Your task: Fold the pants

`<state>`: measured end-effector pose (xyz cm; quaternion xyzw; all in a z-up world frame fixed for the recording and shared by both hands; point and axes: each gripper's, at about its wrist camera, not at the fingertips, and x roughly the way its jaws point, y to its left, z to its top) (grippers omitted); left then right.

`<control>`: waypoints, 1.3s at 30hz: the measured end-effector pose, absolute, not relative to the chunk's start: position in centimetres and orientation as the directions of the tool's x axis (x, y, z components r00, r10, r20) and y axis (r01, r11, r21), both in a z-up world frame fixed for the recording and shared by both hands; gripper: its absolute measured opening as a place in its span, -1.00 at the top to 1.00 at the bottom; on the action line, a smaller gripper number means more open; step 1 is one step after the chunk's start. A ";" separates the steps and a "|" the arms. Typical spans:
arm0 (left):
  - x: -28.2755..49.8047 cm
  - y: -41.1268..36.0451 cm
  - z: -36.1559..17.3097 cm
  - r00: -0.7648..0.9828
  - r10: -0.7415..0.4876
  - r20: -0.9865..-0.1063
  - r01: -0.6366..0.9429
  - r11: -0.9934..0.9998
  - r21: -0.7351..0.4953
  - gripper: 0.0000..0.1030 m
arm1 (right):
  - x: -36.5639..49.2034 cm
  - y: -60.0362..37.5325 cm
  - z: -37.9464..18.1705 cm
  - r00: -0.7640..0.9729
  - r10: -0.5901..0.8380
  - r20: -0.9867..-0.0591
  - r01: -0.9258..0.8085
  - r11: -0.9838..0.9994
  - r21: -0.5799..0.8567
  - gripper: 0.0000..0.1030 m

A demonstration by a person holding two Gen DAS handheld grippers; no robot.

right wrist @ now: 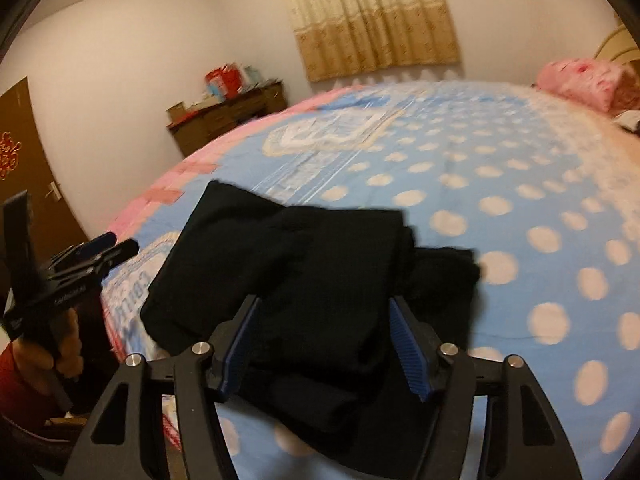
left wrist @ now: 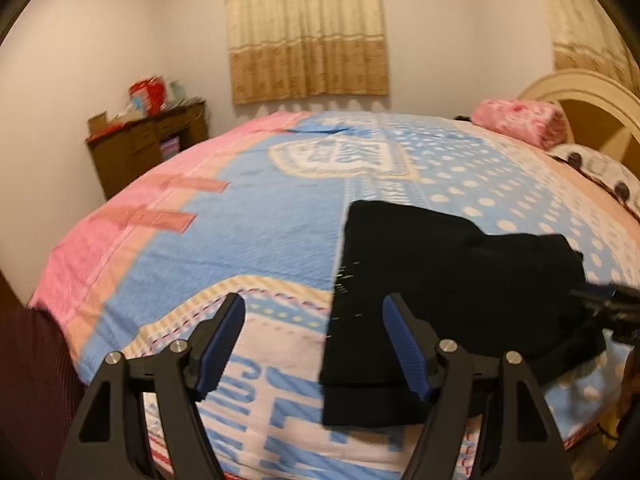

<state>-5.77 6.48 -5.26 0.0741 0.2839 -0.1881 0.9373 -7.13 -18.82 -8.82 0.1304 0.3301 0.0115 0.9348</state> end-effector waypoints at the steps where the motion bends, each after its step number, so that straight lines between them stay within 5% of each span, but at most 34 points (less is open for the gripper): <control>1: -5.6 6.8 -5.2 0.770 -0.304 -0.561 0.383 0.924 0.025 -0.43 | -6.6 -18.9 -9.2 0.770 0.113 -0.628 0.068 0.964 0.256 -0.05; 7: -4.7 8.7 -5.5 0.767 -0.288 -0.574 0.331 0.943 -0.031 -0.45 | -6.1 -21.0 -9.4 0.793 0.147 -0.591 0.132 0.906 0.403 -0.04; 8: -4.6 8.9 -5.6 0.764 -0.288 -0.578 0.325 0.945 -0.041 -0.45 | -6.1 -20.5 -9.3 0.791 0.148 -0.593 0.115 0.917 0.382 0.24; 9: -4.3 9.1 -5.8 0.758 -0.287 -0.586 0.316 0.947 -0.055 -0.45 | -6.0 -19.9 -9.2 0.787 0.145 -0.600 0.101 0.929 0.357 0.73; 12: -4.0 9.5 -5.8 0.757 -0.283 -0.590 0.304 0.950 -0.066 -0.45 | -6.5 -18.5 -7.7 0.797 0.111 -0.593 0.063 0.962 0.264 0.78; 18: -3.7 10.2 -5.5 0.768 -0.273 -0.579 0.289 0.955 -0.067 -0.45 | -9.8 -18.3 -5.8 0.830 -0.056 -0.555 0.103 0.993 0.054 0.79; 23: -3.6 9.0 -6.0 0.753 -0.279 -0.596 0.314 0.948 -0.048 -0.45 | -10.1 -20.1 -10.2 0.795 -0.087 -0.600 0.175 0.980 0.090 0.75; 25: -3.8 8.2 -5.9 0.758 -0.280 -0.589 0.335 0.942 -0.018 -0.45 | -10.2 -20.3 -10.1 0.808 -0.084 -0.583 0.179 0.978 0.107 0.52; 27: -3.9 7.5 -5.7 0.762 -0.286 -0.582 0.351 0.936 0.000 -0.45 | -9.8 -20.7 -10.0 0.799 -0.059 -0.598 0.176 0.974 0.140 -0.11; 28: -3.9 7.3 -5.5 0.762 -0.289 -0.579 0.356 0.934 0.003 -0.45 | -9.8 -21.3 -9.9 0.795 -0.026 -0.606 0.171 0.968 0.182 -0.15; 35: -3.2 3.8 -4.2 0.765 -0.337 -0.549 0.429 0.902 0.045 -0.48 | -13.1 -25.9 -7.1 0.871 -0.036 -0.489 0.255 0.885 0.389 -0.14; 37: -2.6 2.1 -3.7 0.756 -0.356 -0.549 0.452 0.891 0.045 -0.48 | -12.3 -26.1 -6.3 0.872 -0.059 -0.486 0.260 0.897 0.357 -0.02; 39: -1.9 0.5 -3.2 0.755 -0.372 -0.540 0.467 0.883 0.044 -0.48 | -11.1 -25.5 -5.4 0.874 -0.064 -0.482 0.234 0.924 0.301 0.31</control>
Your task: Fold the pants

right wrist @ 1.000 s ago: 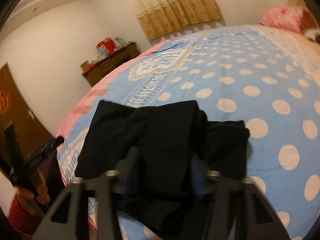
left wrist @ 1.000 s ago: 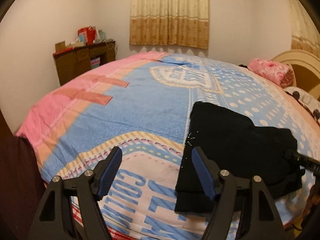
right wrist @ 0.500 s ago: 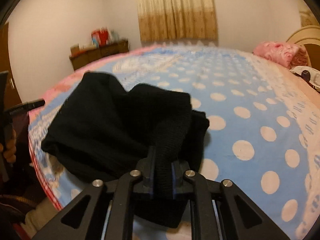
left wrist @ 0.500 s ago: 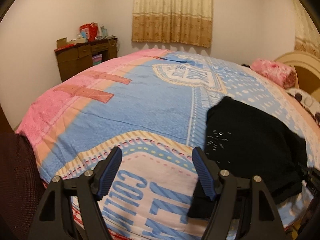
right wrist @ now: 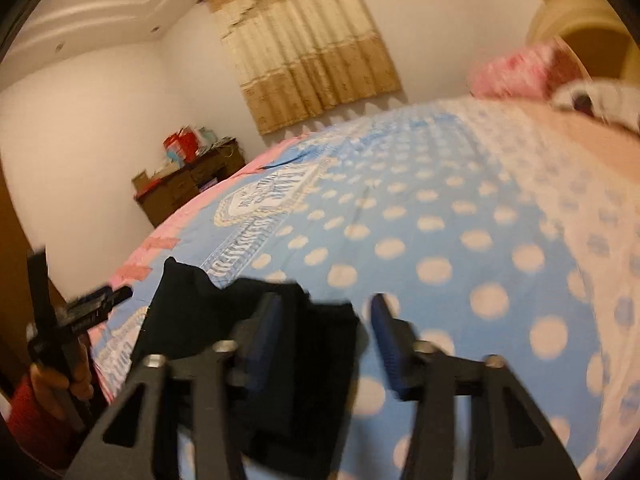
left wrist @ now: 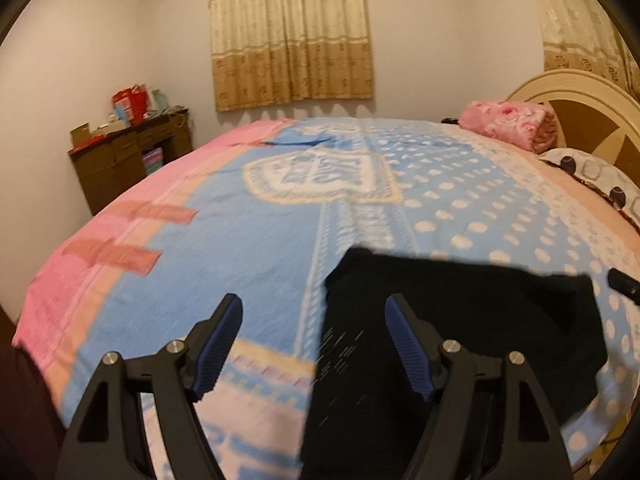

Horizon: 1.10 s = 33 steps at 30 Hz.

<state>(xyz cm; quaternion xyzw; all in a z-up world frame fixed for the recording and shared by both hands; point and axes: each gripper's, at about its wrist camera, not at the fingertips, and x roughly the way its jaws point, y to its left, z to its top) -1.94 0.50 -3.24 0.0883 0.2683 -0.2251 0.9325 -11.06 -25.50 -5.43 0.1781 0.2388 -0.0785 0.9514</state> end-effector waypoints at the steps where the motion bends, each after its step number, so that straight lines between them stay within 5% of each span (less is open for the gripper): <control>1: -1.6 -0.2 -3.1 0.756 -0.371 -0.539 0.468 0.883 0.049 -0.48 | -10.2 -24.9 -5.0 0.875 -0.063 -0.480 0.212 0.941 0.263 0.34; 5: 0.0 -2.4 -3.5 0.752 -0.343 -0.563 0.453 0.889 0.063 -0.48 | -5.5 -23.5 -5.6 0.803 -0.088 -0.590 0.202 0.971 0.131 0.34; 13: 0.5 -2.8 -7.2 0.691 -0.319 -0.649 0.439 0.898 0.026 -0.49 | -5.6 -28.4 -8.1 0.824 0.246 -0.510 0.176 0.745 0.644 0.34; 20: 1.4 -1.8 -9.0 0.651 -0.312 -0.692 0.388 0.920 -0.050 -0.69 | -5.9 -28.7 -9.0 0.836 0.213 -0.505 0.239 0.687 0.686 0.34; 23: 1.5 -1.5 -9.3 0.648 -0.311 -0.696 0.383 0.922 -0.056 -0.75 | -5.9 -26.4 -7.9 0.834 0.230 -0.501 0.160 0.769 0.619 0.31; 25: 1.4 -1.4 -9.4 0.647 -0.311 -0.696 0.380 0.923 -0.058 -0.76 | -6.3 -24.1 -6.6 0.833 0.276 -0.480 0.051 0.825 0.563 0.45; 26: 1.5 -1.4 -9.4 0.647 -0.312 -0.695 0.381 0.923 -0.059 -0.76 | -6.4 -23.7 -6.3 0.828 0.295 -0.476 0.021 0.833 0.553 0.70; 29: 1.3 -1.5 -9.4 0.655 -0.308 -0.690 0.382 0.923 -0.050 -0.76 | -8.1 -22.4 -5.8 0.830 0.301 -0.469 -0.019 0.856 0.516 0.73; 31: 1.2 -1.8 -9.4 0.667 -0.297 -0.684 0.379 0.925 -0.032 -0.76 | -9.9 -22.2 -5.6 0.855 0.161 -0.493 0.061 0.912 0.405 0.74; 33: 1.1 -2.1 -9.4 0.680 -0.279 -0.678 0.373 0.928 -0.008 -0.76 | -10.7 -22.7 -6.1 0.854 0.015 -0.520 0.179 0.930 0.321 1.00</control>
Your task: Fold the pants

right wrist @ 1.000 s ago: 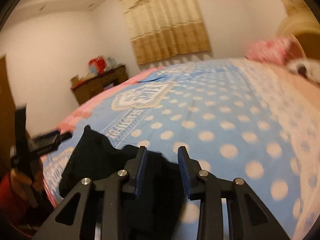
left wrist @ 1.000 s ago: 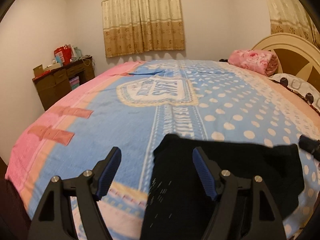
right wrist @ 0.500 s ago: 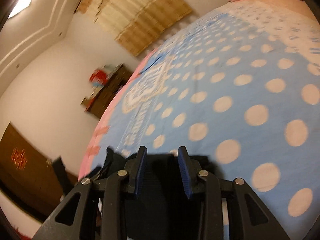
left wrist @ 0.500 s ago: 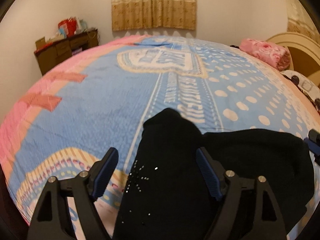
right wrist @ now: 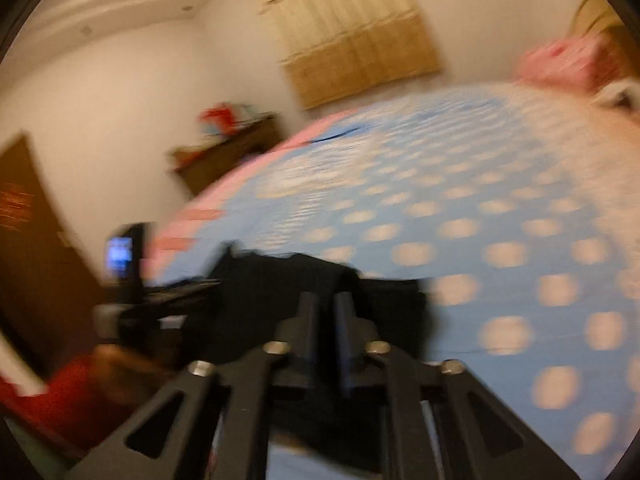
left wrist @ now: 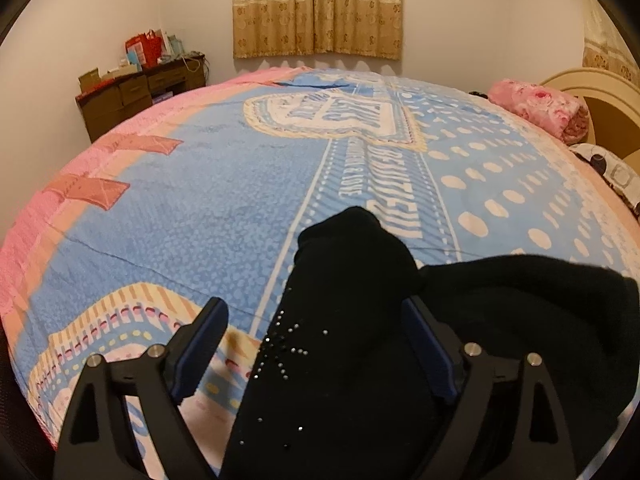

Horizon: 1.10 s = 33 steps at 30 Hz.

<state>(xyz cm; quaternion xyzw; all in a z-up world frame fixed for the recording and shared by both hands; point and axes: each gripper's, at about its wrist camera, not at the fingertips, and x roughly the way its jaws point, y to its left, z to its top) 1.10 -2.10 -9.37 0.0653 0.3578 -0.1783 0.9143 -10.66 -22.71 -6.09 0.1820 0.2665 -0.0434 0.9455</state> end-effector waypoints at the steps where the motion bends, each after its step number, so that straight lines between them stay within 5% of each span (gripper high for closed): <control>1: 1.1 -2.2 -9.4 0.685 -0.273 -0.676 0.371 0.928 0.002 -0.76 | -10.6 -23.3 -6.4 0.852 -0.019 -0.524 0.215 0.924 0.316 1.00; 5: 1.0 -2.3 -9.1 0.693 -0.264 -0.671 0.379 0.925 0.028 -0.78 | -10.0 -25.6 -8.7 0.797 -0.136 -0.588 0.371 0.879 0.299 0.99; 8: 0.9 -2.1 -9.2 0.696 -0.269 -0.666 0.381 0.924 0.025 -0.79 | -10.6 -26.0 -7.5 0.855 -0.090 -0.511 0.319 0.868 0.381 0.99; 13: 0.7 -1.9 -9.1 0.702 -0.273 -0.658 0.376 0.927 0.016 -0.79 | -8.5 -26.8 -6.5 0.889 0.124 -0.441 0.157 0.822 0.548 0.95; 25: 0.2 -0.7 -9.1 0.708 -0.288 -0.645 0.387 0.922 0.012 -0.80 | -4.8 -27.3 -9.4 0.825 0.388 -0.412 0.083 0.636 0.767 0.92; 26: 0.2 -0.6 -9.2 0.704 -0.292 -0.647 0.385 0.923 0.003 -0.81 | -5.1 -27.3 -9.3 0.827 0.396 -0.399 0.072 0.630 0.774 0.83; 29: 0.3 -0.5 -9.2 0.701 -0.295 -0.650 0.382 0.924 -0.008 -0.83 | -6.1 -27.4 -8.9 0.842 0.394 -0.369 0.056 0.617 0.785 -0.56; 33: 0.3 -0.6 -9.2 0.707 -0.289 -0.646 0.382 0.924 0.004 -0.83 | -6.4 -27.3 -8.7 0.843 0.388 -0.373 0.055 0.626 0.778 -0.59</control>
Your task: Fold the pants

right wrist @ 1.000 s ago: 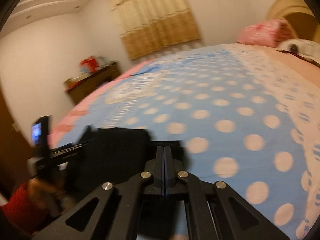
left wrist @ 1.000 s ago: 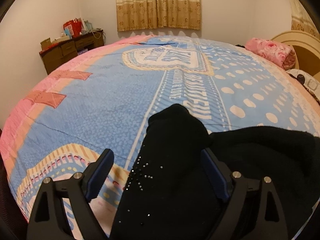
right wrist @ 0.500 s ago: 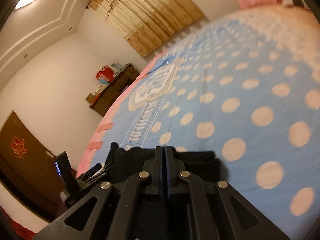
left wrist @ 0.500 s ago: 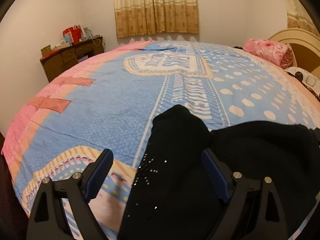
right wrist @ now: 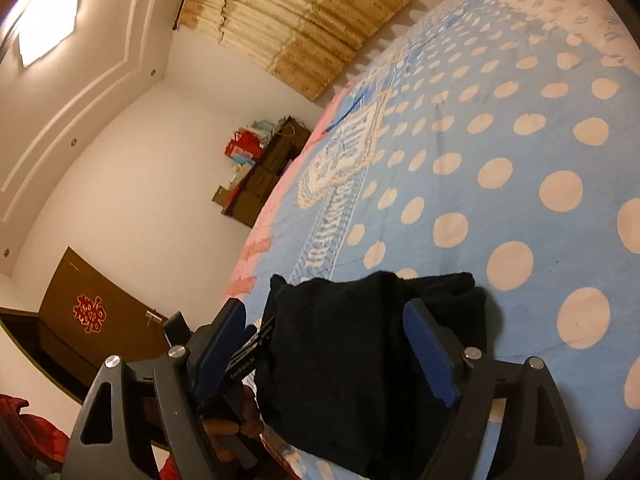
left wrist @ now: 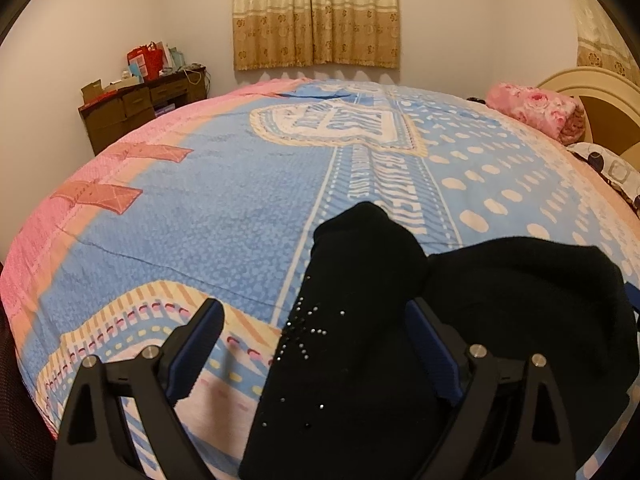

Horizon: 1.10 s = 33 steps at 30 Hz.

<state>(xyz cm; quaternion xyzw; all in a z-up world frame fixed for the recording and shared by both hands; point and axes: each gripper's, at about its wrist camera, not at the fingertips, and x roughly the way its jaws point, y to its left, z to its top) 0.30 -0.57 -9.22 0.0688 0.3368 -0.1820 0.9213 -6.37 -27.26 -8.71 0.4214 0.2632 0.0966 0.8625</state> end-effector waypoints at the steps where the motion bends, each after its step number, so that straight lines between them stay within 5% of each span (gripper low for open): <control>1: 0.3 -0.6 -9.2 0.707 -0.288 -0.645 0.381 0.924 0.005 -0.83 | -6.0 -27.2 -8.7 0.842 0.389 -0.374 0.053 0.630 0.775 -0.59; 8: 0.3 -0.3 -9.2 0.707 -0.284 -0.647 0.376 0.926 0.004 -0.83 | -1.4 -26.5 -9.0 0.793 0.352 -0.498 0.060 0.767 0.639 -0.49; 11: 0.2 -0.4 -9.3 0.710 -0.284 -0.644 0.379 0.925 0.010 -0.83 | -0.5 -24.3 -9.2 0.741 0.282 -0.610 0.047 0.884 0.465 0.06; 14: 0.3 -0.5 -9.3 0.714 -0.278 -0.643 0.377 0.926 0.017 -0.83 | -2.3 -23.3 -8.0 0.768 0.227 -0.599 0.030 0.921 0.388 0.91; 20: 0.1 -1.2 -9.2 0.718 -0.275 -0.640 0.377 0.926 0.025 -0.93 | -7.0 -22.7 -5.0 0.817 -0.012 -0.576 0.137 0.975 0.174 0.91; 26: -0.2 -1.9 -9.3 0.728 -0.234 -0.644 0.356 0.932 0.065 -0.94 | -4.8 -21.5 -7.9 0.767 -0.218 -0.604 0.204 0.975 -0.093 0.91; 33: -0.4 -0.9 -7.8 0.762 -0.200 -0.616 0.340 0.933 0.118 -0.97 | -3.4 -24.8 -9.1 0.757 -0.162 -0.633 0.255 0.965 0.058 0.90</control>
